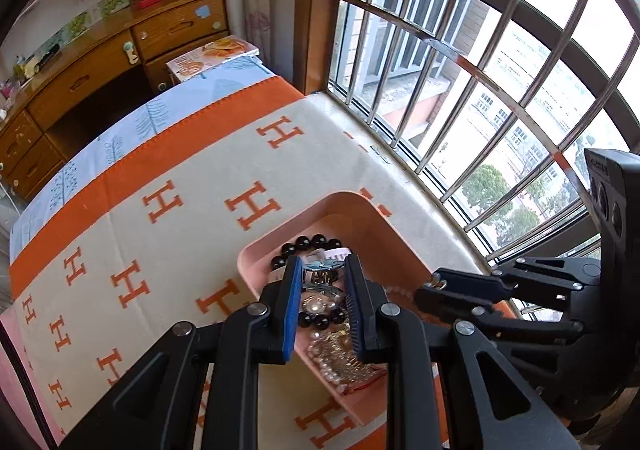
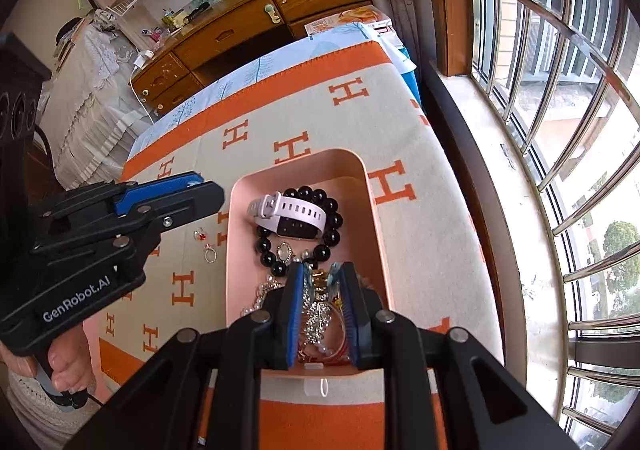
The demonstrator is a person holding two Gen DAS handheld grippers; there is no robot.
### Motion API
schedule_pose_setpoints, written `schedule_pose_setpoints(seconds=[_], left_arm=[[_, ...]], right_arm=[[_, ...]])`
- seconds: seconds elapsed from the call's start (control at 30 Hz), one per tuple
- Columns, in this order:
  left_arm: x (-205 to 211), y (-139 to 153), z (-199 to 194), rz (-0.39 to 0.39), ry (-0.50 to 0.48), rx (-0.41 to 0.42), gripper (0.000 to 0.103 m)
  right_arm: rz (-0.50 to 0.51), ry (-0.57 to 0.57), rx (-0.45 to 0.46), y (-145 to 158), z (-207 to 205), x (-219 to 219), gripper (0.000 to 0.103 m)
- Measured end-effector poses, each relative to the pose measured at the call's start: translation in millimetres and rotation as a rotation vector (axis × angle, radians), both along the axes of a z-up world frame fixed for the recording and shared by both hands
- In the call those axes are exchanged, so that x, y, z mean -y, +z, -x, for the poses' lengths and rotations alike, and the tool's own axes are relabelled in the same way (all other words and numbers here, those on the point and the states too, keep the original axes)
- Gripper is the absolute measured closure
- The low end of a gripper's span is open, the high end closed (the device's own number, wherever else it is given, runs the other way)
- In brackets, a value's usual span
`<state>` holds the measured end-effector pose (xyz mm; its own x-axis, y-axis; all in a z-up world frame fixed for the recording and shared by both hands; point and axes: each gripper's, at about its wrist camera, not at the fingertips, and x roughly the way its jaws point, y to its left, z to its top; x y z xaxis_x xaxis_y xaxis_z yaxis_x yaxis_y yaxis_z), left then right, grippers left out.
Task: Organize jewelry
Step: 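Lower both brooches into the pink box and open both tools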
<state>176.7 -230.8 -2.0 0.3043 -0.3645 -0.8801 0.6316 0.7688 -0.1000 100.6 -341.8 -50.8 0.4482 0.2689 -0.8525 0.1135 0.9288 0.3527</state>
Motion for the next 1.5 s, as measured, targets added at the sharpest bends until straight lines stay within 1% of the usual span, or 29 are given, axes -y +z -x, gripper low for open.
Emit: schedule_pose_setpoints(seconds=[0.13, 0.23, 0.3, 0.33, 0.4, 0.5, 0.57, 0.63, 0.73, 0.9, 1.03, 1.1, 1.2, 1.27, 1.3, 1.4, 1.5], left_arm=[[26.6, -10.7, -0.7, -0.02, -0.016, -0.015, 0.084], [42.1, -22.4, -4.5, -0.05, -0.027, -0.028, 0.084], [49.4, -30.9, -8.1, -0.079, -0.028, -0.034, 0.083], [52.1, -35.0, -9.5, -0.091, -0.028, -0.039, 0.083], [55.3, -41.0, -11.7, -0.108, -0.022, -0.048, 0.079], [57.5, -46.0, -13.1, -0.122, -0.023, -0.058, 0.076], [56.8, -46.3, -13.5, -0.13, -0.017, -0.051, 0.064], [54.4, -44.6, -13.5, -0.132, -0.013, -0.039, 0.058], [48.7, -39.9, -12.5, -0.128, -0.007, -0.032, 0.058], [31.9, -31.7, -9.4, -0.132, 0.008, -0.01, 0.056], [11.3, -23.5, -6.2, -0.131, 0.033, 0.012, 0.049], [-0.6, -17.9, -4.5, -0.133, 0.044, 0.024, 0.049], [-23.0, -8.6, -1.8, -0.133, 0.07, 0.047, 0.047], [-40.8, -2.6, -0.2, -0.132, 0.09, 0.066, 0.042], [-50.3, 0.1, 0.6, -0.133, 0.102, 0.078, 0.041], [-78.6, 5.3, 2.0, -0.138, 0.139, 0.101, 0.04], [-106.5, 6.7, 1.5, -0.132, 0.178, 0.1, 0.04]], right_arm=[[-0.02, 0.001, -0.006, -11.5, 0.7, 5.9, 0.084], [-0.035, 0.005, -0.005, -17.7, 0.1, 8.2, 0.083], [-0.052, 0.0, -0.001, -21.4, 0.0, 11.7, 0.076], [-0.056, -0.005, 0.003, -23.0, 0.2, 14.0, 0.074], [-0.071, -0.01, 0.012, -25.1, 0.0, 17.6, 0.073], [-0.09, -0.001, 0.017, -27.0, 0.9, 19.2, 0.073], [-0.092, 0.005, 0.021, -27.2, 1.3, 19.2, 0.073], [-0.086, 0.006, 0.027, -26.3, 2.1, 18.4, 0.073], [-0.086, 0.002, 0.032, -24.7, 2.5, 19.2, 0.073], [-0.073, 0.003, 0.039, -20.9, 4.7, 15.4, 0.073], [-0.063, 0.016, 0.047, -14.8, 7.6, 6.1, 0.073], [-0.057, 0.026, 0.05, -11.5, 8.6, 0.1, 0.073], [-0.049, 0.052, 0.053, -6.3, 9.6, -11.4, 0.073], [-0.042, 0.072, 0.057, -2.5, 10.2, -21.1, 0.073], [-0.039, 0.082, 0.06, -0.6, 10.4, -26.3, 0.073], [-0.031, 0.115, 0.066, 4.0, 10.1, -43.2, 0.073], [-0.025, 0.151, 0.067, 7.1, 8.1, -62.6, 0.073]])
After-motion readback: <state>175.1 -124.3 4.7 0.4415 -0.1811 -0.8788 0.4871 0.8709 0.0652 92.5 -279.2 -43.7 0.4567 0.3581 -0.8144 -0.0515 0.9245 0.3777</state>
